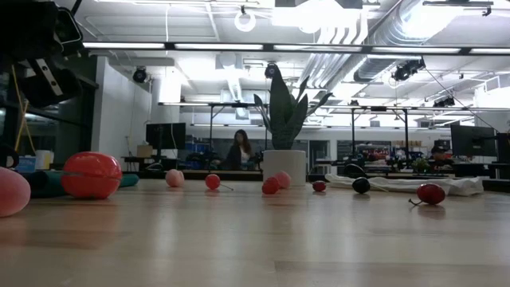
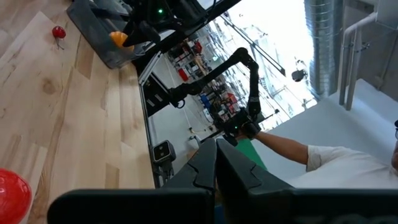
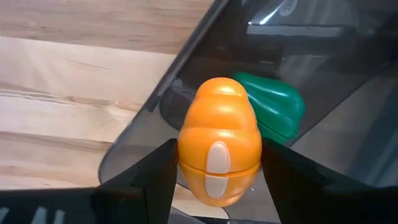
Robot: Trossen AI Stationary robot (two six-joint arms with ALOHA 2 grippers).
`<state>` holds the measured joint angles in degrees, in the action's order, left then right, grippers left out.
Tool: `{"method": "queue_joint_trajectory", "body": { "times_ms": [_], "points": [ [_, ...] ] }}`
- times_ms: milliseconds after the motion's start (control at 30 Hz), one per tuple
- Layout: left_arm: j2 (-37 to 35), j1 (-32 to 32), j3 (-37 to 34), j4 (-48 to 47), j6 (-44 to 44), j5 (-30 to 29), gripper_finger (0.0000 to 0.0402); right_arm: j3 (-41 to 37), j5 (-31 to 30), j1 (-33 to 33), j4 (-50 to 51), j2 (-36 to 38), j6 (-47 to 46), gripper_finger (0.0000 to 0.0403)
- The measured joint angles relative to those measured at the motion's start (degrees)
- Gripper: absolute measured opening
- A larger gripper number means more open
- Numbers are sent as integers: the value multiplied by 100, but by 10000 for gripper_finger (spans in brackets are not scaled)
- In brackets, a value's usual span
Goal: Pick and placing Produce into tupperware
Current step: Put the orange croissant into the black bin
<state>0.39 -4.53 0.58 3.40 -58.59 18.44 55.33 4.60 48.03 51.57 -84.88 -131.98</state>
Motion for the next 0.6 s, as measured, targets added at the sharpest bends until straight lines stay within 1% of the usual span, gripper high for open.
{"method": "queue_joint_trajectory", "body": {
  "times_ms": [600],
  "points": [
    [-1,-1,0,2,-22,35,1,0,11,2,-46,0,26,209]
  ]
}}
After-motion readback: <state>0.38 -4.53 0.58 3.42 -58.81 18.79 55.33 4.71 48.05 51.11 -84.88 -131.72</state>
